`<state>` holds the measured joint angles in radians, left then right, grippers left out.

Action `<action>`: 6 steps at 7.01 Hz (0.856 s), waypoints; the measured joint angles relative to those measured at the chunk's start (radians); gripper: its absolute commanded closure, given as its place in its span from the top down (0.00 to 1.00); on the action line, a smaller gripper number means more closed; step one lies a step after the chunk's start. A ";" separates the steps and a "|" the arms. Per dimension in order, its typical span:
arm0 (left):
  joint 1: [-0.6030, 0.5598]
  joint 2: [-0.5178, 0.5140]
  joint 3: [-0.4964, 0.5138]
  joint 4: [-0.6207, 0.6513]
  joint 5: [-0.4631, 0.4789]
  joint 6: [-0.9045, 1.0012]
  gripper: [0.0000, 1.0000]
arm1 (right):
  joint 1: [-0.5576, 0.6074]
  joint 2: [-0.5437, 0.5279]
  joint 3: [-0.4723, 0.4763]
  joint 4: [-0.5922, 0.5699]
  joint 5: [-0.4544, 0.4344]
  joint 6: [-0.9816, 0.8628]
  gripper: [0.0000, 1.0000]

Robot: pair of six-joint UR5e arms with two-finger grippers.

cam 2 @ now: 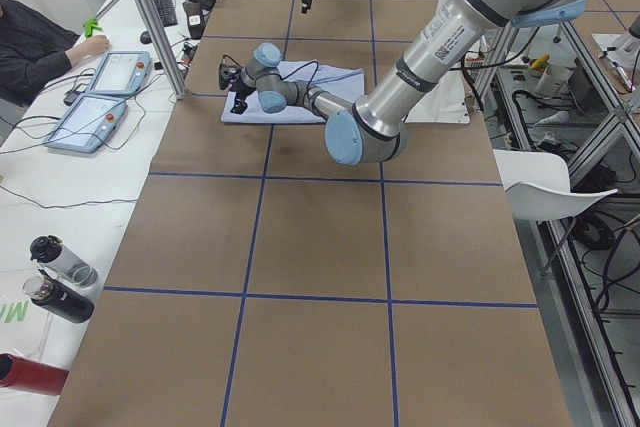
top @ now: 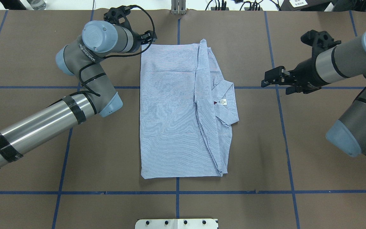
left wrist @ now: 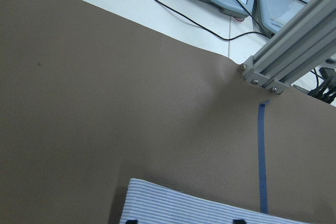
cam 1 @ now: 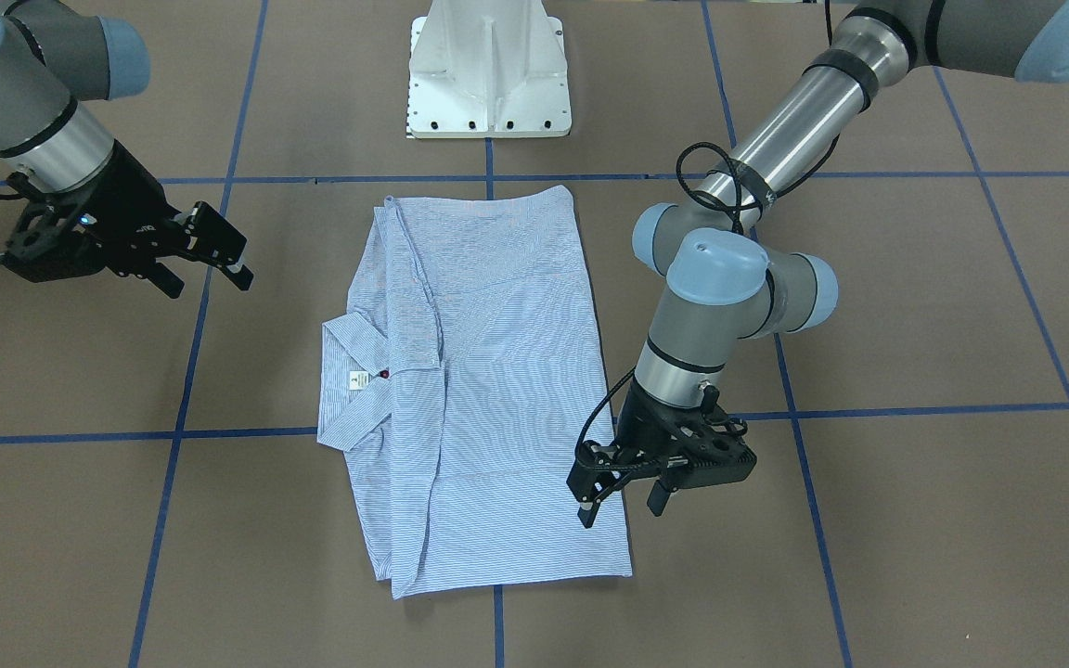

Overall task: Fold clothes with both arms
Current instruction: 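Move the right gripper down onto the collar area of the folded shirt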

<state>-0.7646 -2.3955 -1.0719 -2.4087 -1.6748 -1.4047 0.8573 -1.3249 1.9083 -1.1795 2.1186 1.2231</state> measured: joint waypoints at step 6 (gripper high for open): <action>-0.071 0.250 -0.416 0.339 -0.258 0.162 1.00 | -0.210 0.302 -0.084 -0.390 -0.254 -0.140 1.00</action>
<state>-0.8357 -2.1451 -1.4882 -2.0698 -1.9329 -1.2429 0.6471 -1.0234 1.8242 -1.5694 1.8646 1.0836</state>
